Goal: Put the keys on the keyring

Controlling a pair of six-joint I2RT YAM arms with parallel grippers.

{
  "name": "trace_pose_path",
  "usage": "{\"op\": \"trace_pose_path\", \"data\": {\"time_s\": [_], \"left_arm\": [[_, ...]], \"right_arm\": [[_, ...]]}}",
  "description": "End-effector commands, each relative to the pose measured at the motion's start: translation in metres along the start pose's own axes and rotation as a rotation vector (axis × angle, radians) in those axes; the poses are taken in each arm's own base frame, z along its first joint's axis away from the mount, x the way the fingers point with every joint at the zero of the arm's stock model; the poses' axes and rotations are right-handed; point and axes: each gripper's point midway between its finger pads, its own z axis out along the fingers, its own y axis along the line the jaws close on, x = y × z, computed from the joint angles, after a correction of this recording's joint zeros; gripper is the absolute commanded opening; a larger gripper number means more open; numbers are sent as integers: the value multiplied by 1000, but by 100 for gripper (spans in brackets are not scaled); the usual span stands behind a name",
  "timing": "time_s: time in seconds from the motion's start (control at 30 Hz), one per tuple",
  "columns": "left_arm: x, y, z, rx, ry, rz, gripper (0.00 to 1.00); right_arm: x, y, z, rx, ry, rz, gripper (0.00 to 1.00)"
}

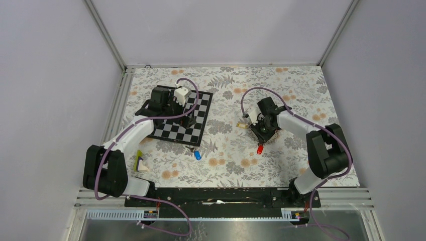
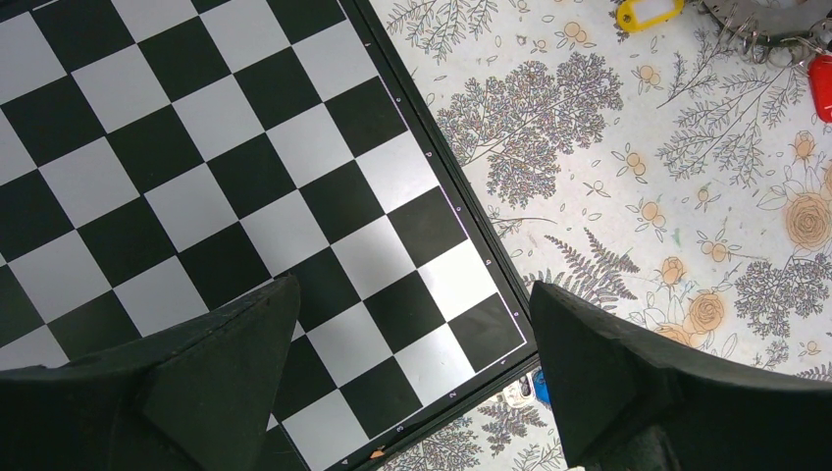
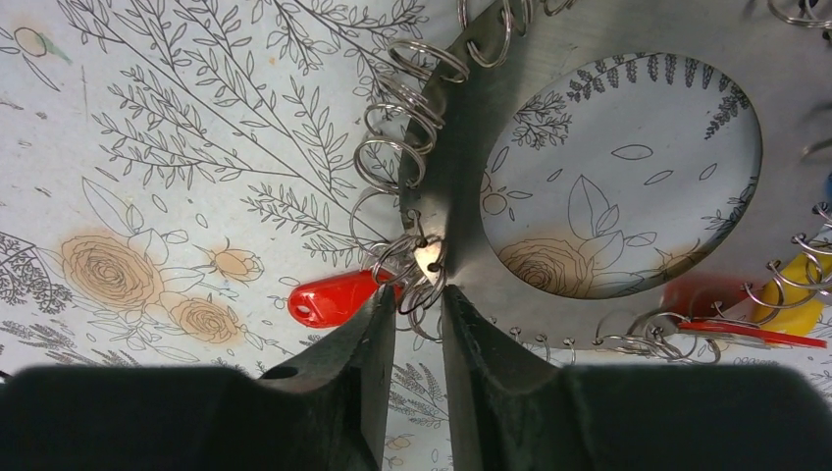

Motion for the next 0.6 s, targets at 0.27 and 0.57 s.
{"op": "trace_pose_path", "data": {"time_s": [0.27,0.57], "left_arm": [[-13,-4,-4,18,-60,40,98],[-13,-3,-4,19,-59,38,98]], "right_arm": [[-6,-5,1,-12,3,26,20],[-23,-11,-23,26,-62,15,8]]}}
